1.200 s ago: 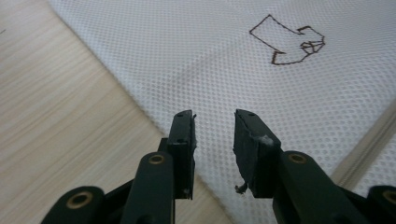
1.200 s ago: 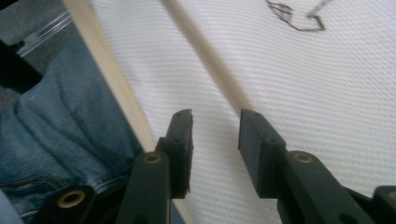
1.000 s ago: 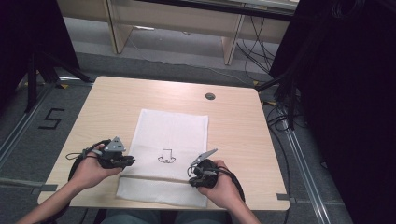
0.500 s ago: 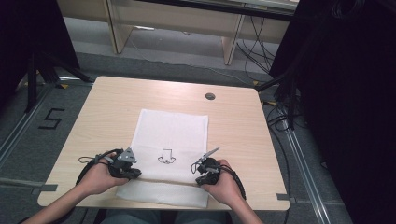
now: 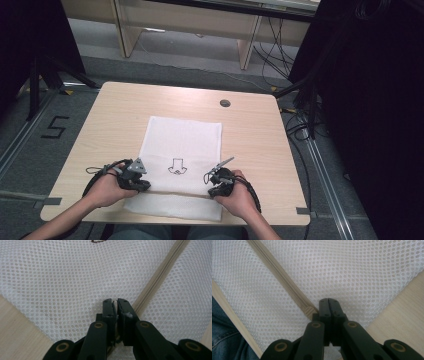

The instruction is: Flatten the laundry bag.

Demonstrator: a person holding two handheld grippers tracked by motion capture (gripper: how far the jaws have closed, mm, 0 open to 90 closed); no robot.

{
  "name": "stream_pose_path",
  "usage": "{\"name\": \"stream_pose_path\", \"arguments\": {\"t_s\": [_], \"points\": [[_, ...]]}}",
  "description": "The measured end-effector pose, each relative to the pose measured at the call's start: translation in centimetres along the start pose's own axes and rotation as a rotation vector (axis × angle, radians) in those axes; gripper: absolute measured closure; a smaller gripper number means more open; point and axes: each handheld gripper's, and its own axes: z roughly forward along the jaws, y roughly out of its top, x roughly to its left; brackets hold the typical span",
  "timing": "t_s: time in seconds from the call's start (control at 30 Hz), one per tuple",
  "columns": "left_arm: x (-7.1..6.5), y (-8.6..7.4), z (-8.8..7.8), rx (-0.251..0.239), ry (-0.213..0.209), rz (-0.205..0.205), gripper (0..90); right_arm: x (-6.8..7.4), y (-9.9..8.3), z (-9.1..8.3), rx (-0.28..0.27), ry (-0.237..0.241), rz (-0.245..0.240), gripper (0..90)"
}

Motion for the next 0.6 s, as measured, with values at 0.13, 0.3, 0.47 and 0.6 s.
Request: {"name": "stream_pose_path", "arguments": {"t_s": [0.13, 0.3, 0.47, 0.6], "points": [[0.31, -0.07, -0.05, -0.007, 0.009, -0.005, 83.9, 0.17, 0.21, 0.09, -0.004, -0.001, 0.007, 90.0], [0.54, -0.14, -0.26, 0.013, 0.019, 0.011, 83.8, 0.25, 0.31, 0.22, -0.008, 0.008, 0.015, 90.0], [0.35, -0.12, -0.16, -0.006, 0.031, -0.007, 82.9, 0.12, 0.28, 0.15, -0.014, 0.018, 0.023, 88.1], [0.40, -0.16, -0.26, -0.023, 0.021, -0.009, 79.9, -0.03, 0.27, -0.47, -0.044, -0.001, 0.024, 83.5]]}}
